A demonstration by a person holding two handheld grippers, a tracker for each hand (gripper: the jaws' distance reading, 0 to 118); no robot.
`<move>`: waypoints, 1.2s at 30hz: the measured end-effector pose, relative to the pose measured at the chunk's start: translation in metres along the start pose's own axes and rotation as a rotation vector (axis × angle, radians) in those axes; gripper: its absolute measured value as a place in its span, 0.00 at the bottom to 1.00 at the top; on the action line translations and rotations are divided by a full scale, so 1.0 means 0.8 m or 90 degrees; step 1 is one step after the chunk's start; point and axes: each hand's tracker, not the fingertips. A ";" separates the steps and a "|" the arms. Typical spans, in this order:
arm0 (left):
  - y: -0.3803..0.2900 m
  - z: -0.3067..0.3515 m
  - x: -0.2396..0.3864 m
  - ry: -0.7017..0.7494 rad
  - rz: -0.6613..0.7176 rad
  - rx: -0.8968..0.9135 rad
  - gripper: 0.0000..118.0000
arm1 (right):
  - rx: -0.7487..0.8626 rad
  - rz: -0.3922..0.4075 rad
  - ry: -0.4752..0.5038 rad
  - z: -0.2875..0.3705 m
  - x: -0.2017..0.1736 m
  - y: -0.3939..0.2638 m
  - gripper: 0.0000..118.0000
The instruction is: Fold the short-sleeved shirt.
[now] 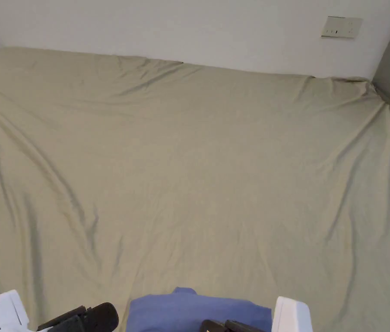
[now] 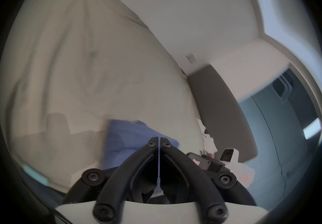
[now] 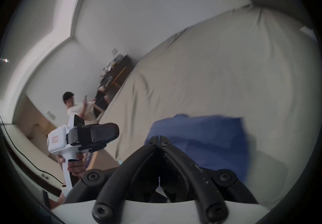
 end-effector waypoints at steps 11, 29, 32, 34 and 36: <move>-0.014 -0.037 -0.031 0.031 -0.036 -0.092 0.24 | -0.070 -0.109 -0.084 -0.046 0.060 -0.018 0.01; -0.061 -0.165 0.000 0.014 -0.113 -0.232 0.51 | -0.056 -0.100 -0.061 -0.036 0.063 -0.027 0.01; -0.052 -0.166 -0.014 0.002 -0.021 -0.241 0.30 | -0.058 -0.095 -0.075 -0.029 0.053 -0.026 0.01; -0.039 -0.160 -0.016 -0.003 0.001 -0.259 0.28 | -0.045 -0.090 -0.078 -0.014 0.044 -0.024 0.01; -0.024 -0.147 -0.012 -0.008 -0.013 -0.264 0.28 | -0.017 -0.080 -0.076 0.008 0.035 -0.021 0.01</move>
